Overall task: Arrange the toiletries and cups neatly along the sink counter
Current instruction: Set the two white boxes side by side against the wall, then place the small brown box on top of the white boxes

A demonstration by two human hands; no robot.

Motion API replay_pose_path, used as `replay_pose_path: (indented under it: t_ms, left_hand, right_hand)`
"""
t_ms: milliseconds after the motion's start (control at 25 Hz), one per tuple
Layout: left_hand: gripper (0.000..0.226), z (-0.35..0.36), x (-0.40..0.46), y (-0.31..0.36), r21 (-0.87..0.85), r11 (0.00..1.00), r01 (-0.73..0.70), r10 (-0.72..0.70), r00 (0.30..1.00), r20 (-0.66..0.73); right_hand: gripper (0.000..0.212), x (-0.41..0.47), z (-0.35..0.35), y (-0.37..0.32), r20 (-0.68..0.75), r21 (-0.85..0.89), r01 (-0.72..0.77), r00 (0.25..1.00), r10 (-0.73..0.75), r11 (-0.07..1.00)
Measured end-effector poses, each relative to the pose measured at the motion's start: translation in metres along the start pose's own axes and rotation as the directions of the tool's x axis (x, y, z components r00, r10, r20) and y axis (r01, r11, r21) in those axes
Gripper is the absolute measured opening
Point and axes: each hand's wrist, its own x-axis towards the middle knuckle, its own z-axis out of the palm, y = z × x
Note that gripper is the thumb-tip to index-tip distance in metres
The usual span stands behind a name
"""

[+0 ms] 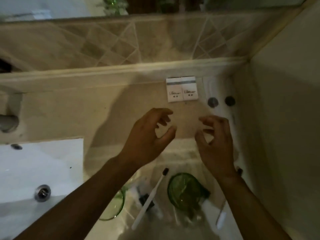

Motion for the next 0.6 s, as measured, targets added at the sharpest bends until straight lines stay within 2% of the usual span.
replay_pose_path:
  t_ms: [240, 360, 480, 600]
  left_hand:
    - [0.016, 0.007, -0.122, 0.032, -0.266, 0.933, 0.243, -0.275, 0.958, -0.086]
    - [0.014, 0.022, -0.184, 0.021, -0.241, 0.904, 0.354, -0.375, 0.926, -0.047]
    - [0.013, 0.029, -0.236, 0.003, -0.178, 0.839, 0.514, -0.520, 0.854, 0.015]
    - [0.013, 0.027, -0.273, -0.011, -0.141, 0.799, 0.585, -0.580, 0.811, 0.075]
  right_hand:
    - [0.031, -0.101, -0.028, 0.005, 0.003, -0.006, -0.061, 0.998, 0.061, 0.998]
    - [0.029, -0.144, -0.031, 0.015, -0.046, -0.005, -0.100, 0.994, 0.099, 0.995]
    - [0.021, -0.180, -0.029, 0.022, -0.106, 0.008, -0.194, 0.975, 0.194, 0.981]
    - [0.005, -0.208, -0.015, 0.027, 0.024, -0.043, -0.276, 0.961, 0.277, 0.960]
